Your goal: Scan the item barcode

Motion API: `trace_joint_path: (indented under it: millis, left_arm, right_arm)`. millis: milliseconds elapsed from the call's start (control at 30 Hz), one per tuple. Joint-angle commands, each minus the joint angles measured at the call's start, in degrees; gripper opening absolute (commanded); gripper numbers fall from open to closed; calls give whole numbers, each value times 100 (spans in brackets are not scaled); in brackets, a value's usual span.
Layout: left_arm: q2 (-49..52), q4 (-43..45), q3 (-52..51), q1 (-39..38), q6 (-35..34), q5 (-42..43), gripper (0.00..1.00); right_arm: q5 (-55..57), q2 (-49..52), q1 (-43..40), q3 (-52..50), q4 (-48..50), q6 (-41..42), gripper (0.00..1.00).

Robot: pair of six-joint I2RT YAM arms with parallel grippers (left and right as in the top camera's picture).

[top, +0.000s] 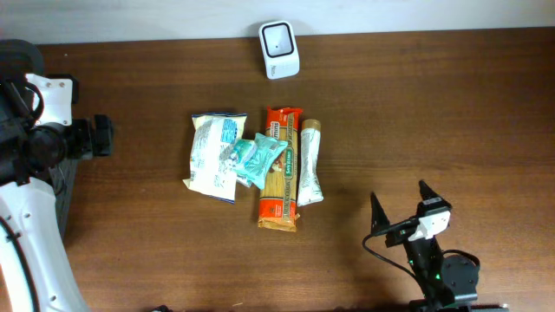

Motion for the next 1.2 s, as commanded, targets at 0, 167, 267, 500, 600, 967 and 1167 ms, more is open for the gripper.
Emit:
trace_joint_path:
  millis: [0,167,267,500,600,967,1167]
  left_arm:
    - [-2,13,61,15,90,122,99]
    - [-2,13,61,15,90,122,99]
    - [-2,13,61,15,90,122,99]
    - [-2,15,61,15,90,122,99]
    - [-2,15,61,15,90,122,99]
    - [-2,13,61,15,90,122,99]
    - [-2,15,61,15,90,122,99]
  right_arm:
    - [-522,138,-33,334,-208,380,99]
    - [-802,1121,-33,1475,-638,328,99]
    - [-1191,2074,-33,2352,-911,223,99]
    - [-1672,4468,-31,4870,-2796,173,99]
    - [-1812,5499,-33,6015,-3873,-186,99]
    - [-3034,7495,-28,7029,-4570,-81,99]
    - [-2284,8577,525,7029,-4529,-72,93]
